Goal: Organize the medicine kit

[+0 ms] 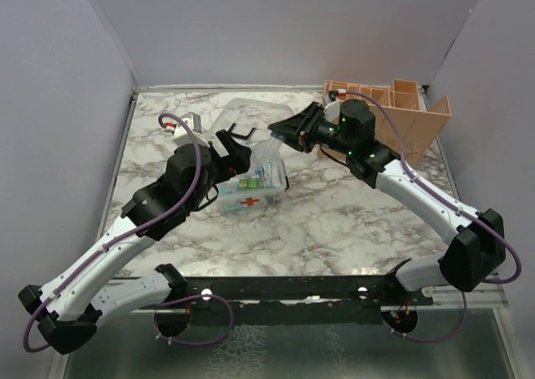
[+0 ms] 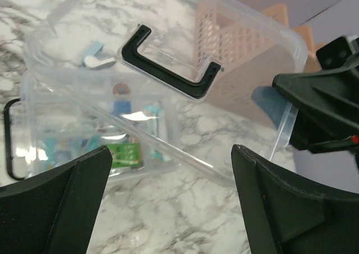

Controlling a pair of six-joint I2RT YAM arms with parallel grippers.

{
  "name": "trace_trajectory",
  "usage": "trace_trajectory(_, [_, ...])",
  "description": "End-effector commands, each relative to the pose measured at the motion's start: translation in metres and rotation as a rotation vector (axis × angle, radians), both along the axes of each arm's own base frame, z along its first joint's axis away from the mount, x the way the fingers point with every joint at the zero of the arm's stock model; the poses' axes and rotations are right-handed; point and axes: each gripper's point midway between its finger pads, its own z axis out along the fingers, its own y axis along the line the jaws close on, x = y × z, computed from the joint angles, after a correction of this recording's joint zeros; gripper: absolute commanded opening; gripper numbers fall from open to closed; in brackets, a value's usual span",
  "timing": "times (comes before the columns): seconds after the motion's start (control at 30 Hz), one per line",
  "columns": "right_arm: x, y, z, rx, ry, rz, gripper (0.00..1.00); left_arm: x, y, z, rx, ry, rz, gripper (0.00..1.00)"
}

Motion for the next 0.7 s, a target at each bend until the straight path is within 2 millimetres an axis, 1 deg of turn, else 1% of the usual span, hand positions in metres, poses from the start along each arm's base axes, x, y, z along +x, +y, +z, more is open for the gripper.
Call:
trace_trajectory(0.0, [-0.005,0.001,-0.018,-0.118,-0.028,0.097,0.11,-0.021,0.033,-0.041,0.205,0.106,0.007,0.91])
trace_trajectory(0.13, [-0.001,0.004,-0.028,-0.144,-0.055,0.151,0.11,-0.023,0.053,-0.046,0.275,0.089,0.059,0.91])
trace_trajectory(0.23, [0.002,0.007,-0.035,-0.169,-0.061,0.211,0.11,-0.022,0.067,-0.043,0.331,0.057,0.093,0.91])
trace_trajectory(0.3, [0.001,0.012,-0.037,-0.171,-0.074,0.261,0.11,-0.02,0.075,-0.035,0.362,0.029,0.123,0.91])
trace_trajectory(0.37, [-0.001,0.016,-0.038,-0.166,-0.072,0.303,0.11,-0.014,0.077,-0.022,0.388,0.0,0.142,0.92])
trace_trajectory(0.43, [-0.003,0.019,-0.034,-0.151,-0.075,0.332,0.11,-0.007,0.077,-0.013,0.416,-0.01,0.158,0.94])
trace_trajectory(0.47, [-0.003,0.019,-0.028,-0.144,-0.083,0.331,0.11,-0.003,0.076,-0.01,0.427,-0.012,0.166,0.95])
trace_trajectory(0.6, [0.003,0.019,-0.006,-0.121,-0.116,0.326,0.11,0.021,0.077,-0.009,0.458,0.029,0.208,0.98])
trace_trajectory(0.67, [0.006,0.02,0.001,-0.104,-0.123,0.328,0.11,0.037,0.086,-0.01,0.439,0.063,0.246,0.99])
